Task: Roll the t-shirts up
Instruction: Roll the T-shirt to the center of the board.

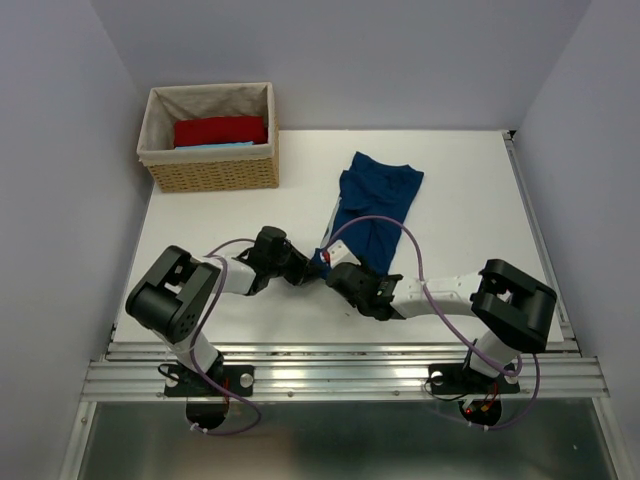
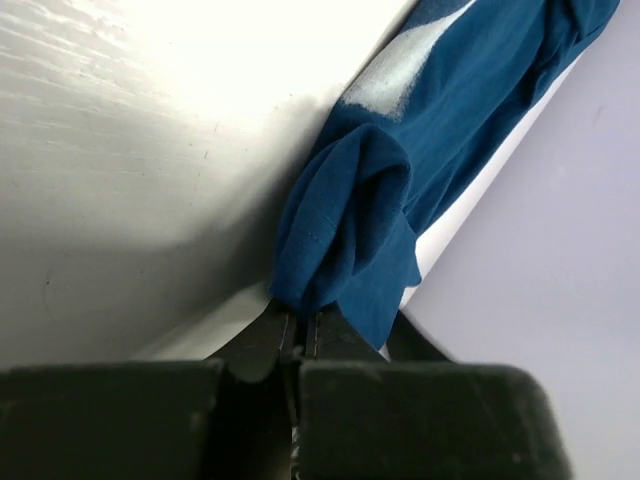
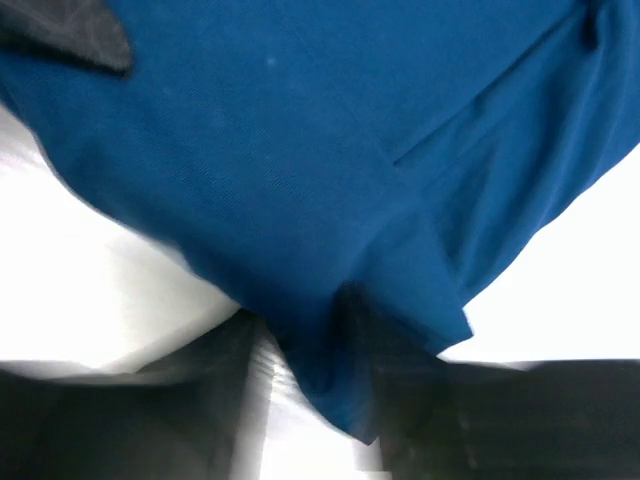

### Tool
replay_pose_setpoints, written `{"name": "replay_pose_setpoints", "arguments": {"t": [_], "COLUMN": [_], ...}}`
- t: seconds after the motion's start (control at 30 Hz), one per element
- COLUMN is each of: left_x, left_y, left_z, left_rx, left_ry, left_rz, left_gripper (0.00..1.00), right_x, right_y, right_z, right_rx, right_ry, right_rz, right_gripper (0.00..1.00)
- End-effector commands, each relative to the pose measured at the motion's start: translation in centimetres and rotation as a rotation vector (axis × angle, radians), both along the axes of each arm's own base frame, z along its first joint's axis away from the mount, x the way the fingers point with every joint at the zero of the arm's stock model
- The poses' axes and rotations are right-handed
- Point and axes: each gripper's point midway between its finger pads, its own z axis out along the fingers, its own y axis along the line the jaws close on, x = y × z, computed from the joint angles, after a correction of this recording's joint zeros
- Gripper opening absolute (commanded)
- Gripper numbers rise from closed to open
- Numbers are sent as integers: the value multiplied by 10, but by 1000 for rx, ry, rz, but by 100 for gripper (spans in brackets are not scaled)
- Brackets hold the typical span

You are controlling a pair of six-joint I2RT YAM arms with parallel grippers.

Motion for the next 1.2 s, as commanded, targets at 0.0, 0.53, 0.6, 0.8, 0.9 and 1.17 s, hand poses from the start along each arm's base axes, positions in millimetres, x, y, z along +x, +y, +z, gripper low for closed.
{"name": "replay_pose_setpoints", "arguments": {"t": [0.0,0.53,0.6,0.8,0.9,1.17], "left_x": [12,12,14,14,15,16], "left_y": [-9,2,1,4,10,17], "left_z": [17,30,33,35,36,39], "left_rx": [-39,21,19,18,15,-1], "left_ry": [-58,45,48,51,51,44], "left_rz": [-16,-87,-92,-88,-75,-62], "left_gripper": [0,0,0,0,0,0], "right_x": [5,-6,-5,-1,7,23], "right_y": [15,28,31,37,39,42], "right_z": [25,42,39,26,22,25], "right_rx": [82,-15,-28,-57,-70,-73], "right_ry": [-37,-80,-90,-115,-157,-276], "right_rz": [-1,198,202,205,188,156], "right_gripper": [62,84,84,83,80,52]}}
